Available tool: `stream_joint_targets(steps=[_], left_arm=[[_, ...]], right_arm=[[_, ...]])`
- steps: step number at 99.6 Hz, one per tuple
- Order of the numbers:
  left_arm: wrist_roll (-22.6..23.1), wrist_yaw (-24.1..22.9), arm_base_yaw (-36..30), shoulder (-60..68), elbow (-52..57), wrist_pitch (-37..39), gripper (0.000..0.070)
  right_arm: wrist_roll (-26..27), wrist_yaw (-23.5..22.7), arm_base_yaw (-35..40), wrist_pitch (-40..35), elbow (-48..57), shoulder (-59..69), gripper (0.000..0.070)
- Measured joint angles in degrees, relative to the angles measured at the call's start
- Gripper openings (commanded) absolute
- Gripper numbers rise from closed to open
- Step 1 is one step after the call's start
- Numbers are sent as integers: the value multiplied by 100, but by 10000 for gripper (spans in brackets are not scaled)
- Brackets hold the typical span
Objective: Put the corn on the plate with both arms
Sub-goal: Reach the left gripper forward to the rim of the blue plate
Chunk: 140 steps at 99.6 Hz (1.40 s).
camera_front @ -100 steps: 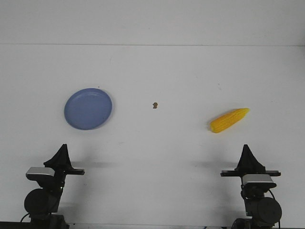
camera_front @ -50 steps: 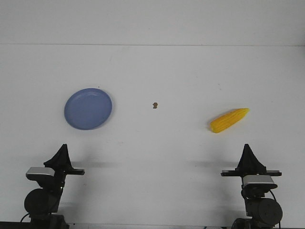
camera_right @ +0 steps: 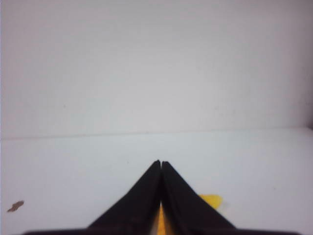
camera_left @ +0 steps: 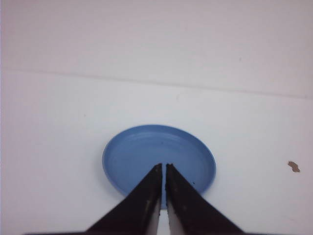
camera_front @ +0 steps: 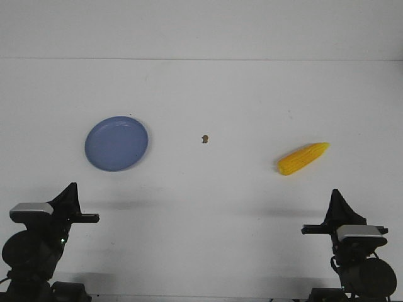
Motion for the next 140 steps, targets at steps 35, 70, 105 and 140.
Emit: stream_joint_targets(steps=[35, 70, 105, 140], left_arm=[[-15, 2, 0, 2168, 2367, -2087, 12], [-15, 2, 0, 2918, 2608, -2358, 12], [-15, 2, 0, 2916, 2608, -2361, 313], [-90, 2, 17, 3001, 2610, -2188, 429]], right_arm=[[52, -9, 0, -2092, 2197, 2024, 0], [61, -13, 0, -2444, 2586, 3086, 0], [79, -11, 0, -2577, 2586, 3084, 516], [81, -13, 0, -2601, 2586, 3084, 516]])
